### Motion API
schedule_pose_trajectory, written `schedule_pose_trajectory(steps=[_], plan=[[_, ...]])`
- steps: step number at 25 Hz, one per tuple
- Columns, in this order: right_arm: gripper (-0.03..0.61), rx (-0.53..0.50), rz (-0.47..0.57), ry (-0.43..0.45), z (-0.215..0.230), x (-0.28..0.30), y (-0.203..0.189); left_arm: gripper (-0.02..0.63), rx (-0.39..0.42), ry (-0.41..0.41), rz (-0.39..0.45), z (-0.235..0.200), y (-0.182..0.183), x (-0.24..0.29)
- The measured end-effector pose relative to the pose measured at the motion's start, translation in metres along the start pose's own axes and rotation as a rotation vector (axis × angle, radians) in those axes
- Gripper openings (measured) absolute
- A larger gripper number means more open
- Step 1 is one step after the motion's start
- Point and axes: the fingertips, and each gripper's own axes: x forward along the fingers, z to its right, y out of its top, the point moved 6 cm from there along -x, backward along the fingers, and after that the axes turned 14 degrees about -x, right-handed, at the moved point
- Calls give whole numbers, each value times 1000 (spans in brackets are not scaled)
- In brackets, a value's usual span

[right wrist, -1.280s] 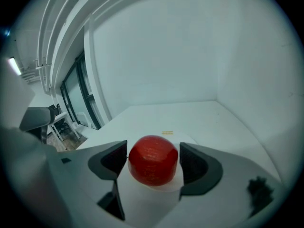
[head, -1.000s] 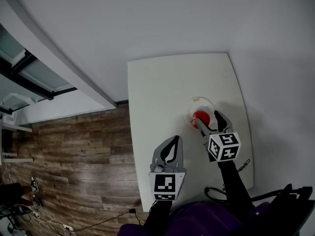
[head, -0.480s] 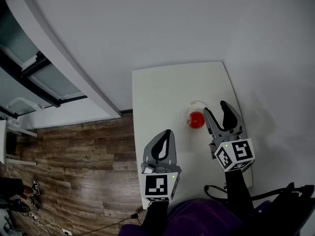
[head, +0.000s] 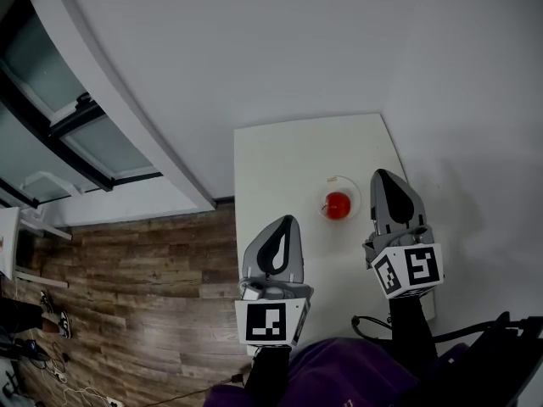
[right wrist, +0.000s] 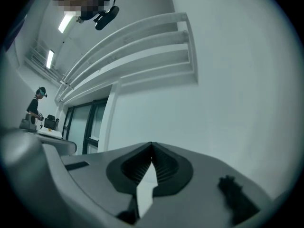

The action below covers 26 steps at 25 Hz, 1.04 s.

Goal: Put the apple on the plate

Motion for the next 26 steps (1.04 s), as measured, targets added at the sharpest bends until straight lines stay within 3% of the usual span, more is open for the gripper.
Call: schedule_pose_trajectory(steps=[4, 26], plan=[[11, -43, 5, -6, -1, -3, 1, 7, 9, -3, 8, 3, 0, -2], [9, -43, 10, -9, 2, -2, 0, 8, 33, -6, 6, 4, 1, 0]])
